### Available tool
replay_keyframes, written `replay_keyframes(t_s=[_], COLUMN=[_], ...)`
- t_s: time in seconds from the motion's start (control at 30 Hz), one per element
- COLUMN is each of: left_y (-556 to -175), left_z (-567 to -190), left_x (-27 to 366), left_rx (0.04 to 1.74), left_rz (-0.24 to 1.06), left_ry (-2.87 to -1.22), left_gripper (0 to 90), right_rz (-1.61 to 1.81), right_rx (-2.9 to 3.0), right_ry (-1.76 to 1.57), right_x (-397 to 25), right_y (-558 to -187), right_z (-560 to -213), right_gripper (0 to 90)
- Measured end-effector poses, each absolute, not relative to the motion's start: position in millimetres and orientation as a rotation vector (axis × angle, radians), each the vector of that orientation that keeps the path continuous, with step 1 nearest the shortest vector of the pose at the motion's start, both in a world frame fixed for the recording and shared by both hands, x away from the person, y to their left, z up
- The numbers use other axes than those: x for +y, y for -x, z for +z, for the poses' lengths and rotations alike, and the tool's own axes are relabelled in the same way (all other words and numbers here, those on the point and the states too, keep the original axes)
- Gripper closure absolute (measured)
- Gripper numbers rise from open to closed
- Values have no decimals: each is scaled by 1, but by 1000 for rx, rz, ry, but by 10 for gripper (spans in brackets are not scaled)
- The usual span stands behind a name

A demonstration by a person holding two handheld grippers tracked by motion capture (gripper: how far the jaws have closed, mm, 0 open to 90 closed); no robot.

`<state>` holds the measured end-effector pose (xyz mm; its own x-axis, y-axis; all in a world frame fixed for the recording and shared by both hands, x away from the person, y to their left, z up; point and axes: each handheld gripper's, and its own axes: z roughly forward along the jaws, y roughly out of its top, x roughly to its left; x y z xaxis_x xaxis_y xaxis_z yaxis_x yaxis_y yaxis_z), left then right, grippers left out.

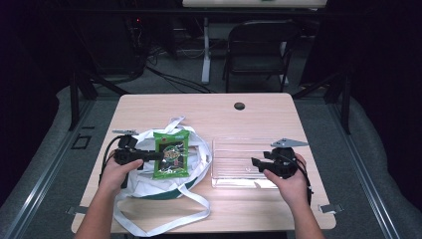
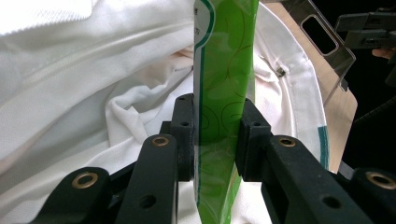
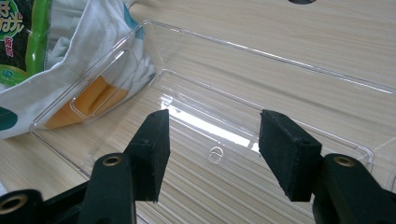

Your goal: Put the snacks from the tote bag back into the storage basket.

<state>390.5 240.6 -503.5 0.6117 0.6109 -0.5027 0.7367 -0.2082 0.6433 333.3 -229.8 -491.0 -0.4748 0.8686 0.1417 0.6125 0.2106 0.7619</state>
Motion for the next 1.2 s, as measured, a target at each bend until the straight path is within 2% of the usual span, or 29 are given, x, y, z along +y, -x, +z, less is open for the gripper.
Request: replay_keyframes(t_s=[0.7, 1.2], left_y=[-381, -374], left_z=[-486, -475], left_x=[242, 240], left_rx=[978, 913], left_rz=[51, 147], left_ry=[-1837, -1788], left_gripper=[728, 729], right_rz=[1138, 1112], right_rx=[2175, 2173], right_ry=[-1373, -1338], right_x=[-229, -229], right_y=[-333, -333], right_z=[-491, -491], right_gripper=[436, 437])
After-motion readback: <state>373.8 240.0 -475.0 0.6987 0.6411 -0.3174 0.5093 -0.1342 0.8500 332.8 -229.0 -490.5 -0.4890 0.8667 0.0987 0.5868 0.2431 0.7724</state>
